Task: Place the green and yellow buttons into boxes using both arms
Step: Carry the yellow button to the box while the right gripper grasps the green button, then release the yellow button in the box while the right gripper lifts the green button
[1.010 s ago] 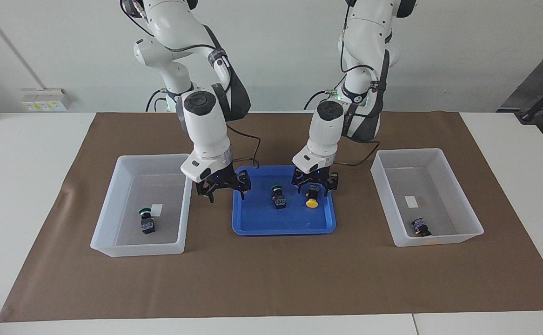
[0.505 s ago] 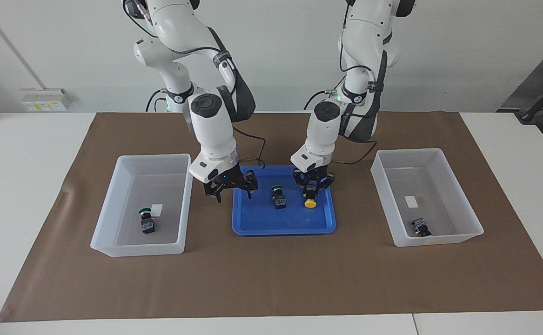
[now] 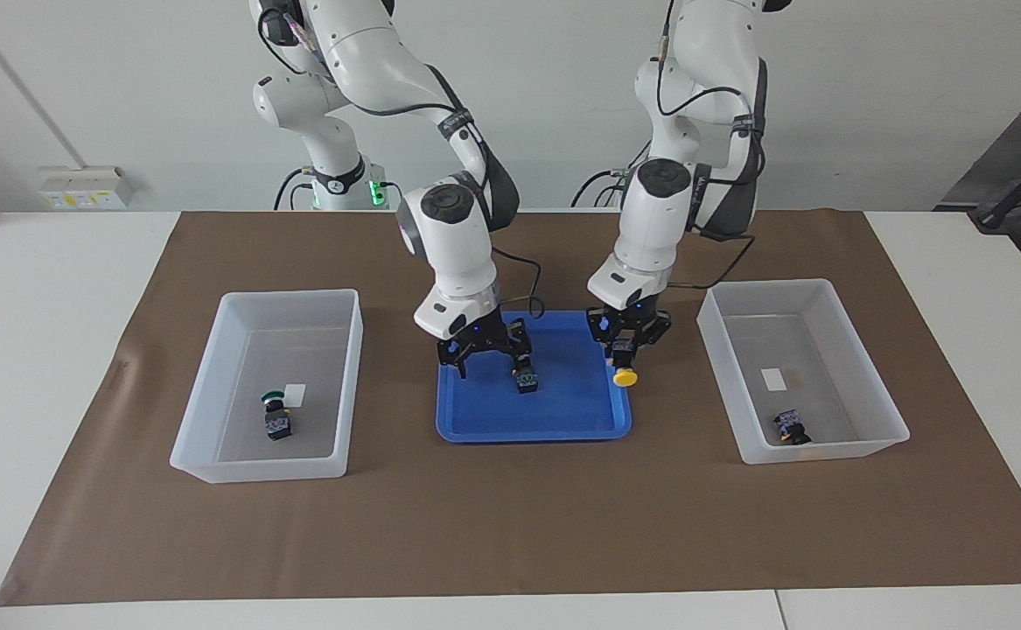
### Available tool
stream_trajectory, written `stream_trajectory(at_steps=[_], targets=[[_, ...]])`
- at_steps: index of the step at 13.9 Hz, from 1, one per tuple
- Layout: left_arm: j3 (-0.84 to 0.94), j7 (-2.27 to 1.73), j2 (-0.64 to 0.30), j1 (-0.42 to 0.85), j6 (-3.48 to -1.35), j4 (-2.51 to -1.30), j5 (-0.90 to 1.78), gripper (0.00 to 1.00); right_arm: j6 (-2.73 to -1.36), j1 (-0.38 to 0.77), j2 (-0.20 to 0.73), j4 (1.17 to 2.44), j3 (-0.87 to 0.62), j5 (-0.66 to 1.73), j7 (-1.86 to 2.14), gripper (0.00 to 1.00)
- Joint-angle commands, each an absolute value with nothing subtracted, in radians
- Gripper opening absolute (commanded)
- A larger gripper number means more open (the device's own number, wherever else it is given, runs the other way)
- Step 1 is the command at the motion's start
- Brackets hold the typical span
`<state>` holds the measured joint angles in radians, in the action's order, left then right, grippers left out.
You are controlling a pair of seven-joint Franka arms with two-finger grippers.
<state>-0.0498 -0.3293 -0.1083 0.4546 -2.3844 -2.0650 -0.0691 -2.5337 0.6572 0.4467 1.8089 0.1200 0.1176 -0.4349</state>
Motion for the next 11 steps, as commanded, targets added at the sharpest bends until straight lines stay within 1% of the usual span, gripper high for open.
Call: stream_trajectory(at_steps=[1, 4, 8, 9, 10, 11], targets=[[-0.043, -0.282, -0.097, 0.367, -2.344, -2.024, -0.086, 0.00, -2.638, 0.684, 0.498, 1.804, 0.117, 0.138, -0.456, 1.00], [-0.043, -0.247, -0.121, 0.234, -2.356, -1.980, -0.086, 0.00, -2.638, 0.710, 0.500, 1.813, 0.118, 0.133, -0.445, 1.00], [-0.041, -0.235, -0.123, 0.109, -2.361, -1.983, -0.087, 0.00, -2.648, 0.739, 0.525, 1.832, 0.118, 0.117, -0.420, 1.00], [-0.040, -0.209, -0.127, 0.079, -2.370, -1.983, -0.086, 0.00, -2.643, 0.738, 0.525, 1.830, 0.120, 0.103, -0.417, 0.79], [-0.041, -0.183, -0.138, 0.062, -2.381, -1.983, -0.086, 0.00, -2.632, 0.735, 0.525, 1.827, 0.120, 0.078, -0.414, 0.33], [-0.041, -0.167, -0.161, 0.039, -2.405, -1.979, -0.086, 0.00, -2.629, 0.729, 0.523, 1.822, 0.120, 0.074, -0.417, 0.08]])
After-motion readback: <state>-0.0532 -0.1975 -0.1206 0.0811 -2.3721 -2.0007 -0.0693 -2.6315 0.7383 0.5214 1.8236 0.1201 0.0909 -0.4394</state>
